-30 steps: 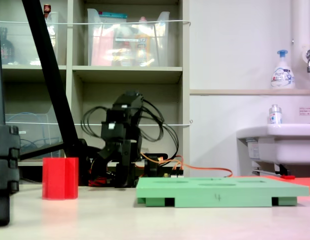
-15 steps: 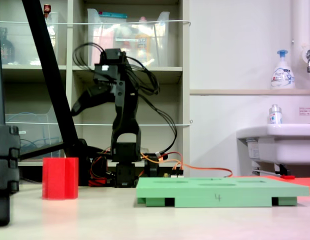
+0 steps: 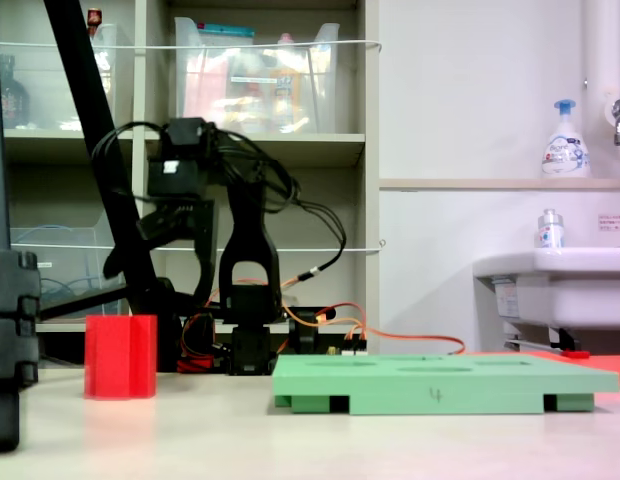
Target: Put the cross columnar block into the corresponding hole
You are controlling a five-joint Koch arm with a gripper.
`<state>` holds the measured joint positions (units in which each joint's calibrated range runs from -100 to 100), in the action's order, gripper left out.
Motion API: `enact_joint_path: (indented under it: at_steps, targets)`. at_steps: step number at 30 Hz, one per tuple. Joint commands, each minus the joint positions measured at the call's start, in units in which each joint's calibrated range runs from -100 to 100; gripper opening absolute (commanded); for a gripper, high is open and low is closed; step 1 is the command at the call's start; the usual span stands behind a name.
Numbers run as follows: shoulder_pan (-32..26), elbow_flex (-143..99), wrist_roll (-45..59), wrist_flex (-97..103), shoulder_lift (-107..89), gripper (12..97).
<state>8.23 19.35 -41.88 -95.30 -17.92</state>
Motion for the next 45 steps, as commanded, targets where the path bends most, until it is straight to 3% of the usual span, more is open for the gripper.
enact_joint_path:
  at_steps: [1, 24, 29, 32, 38, 45]
  targets:
    - [0.59, 5.07, 0.73, -1.52, 2.98, 71.0]
    - [2.74, 11.95, 2.05, -1.14, 25.88, 70.1]
    - [2.88, 11.95, 2.30, -0.85, 27.28, 49.0]
    - [3.17, 11.45, 2.64, -1.52, 27.14, 42.1]
    - [3.17, 11.35, 2.64, -4.70, 25.18, 38.5]
    - [2.54, 11.35, 2.54, -4.70, 8.70, 38.5]
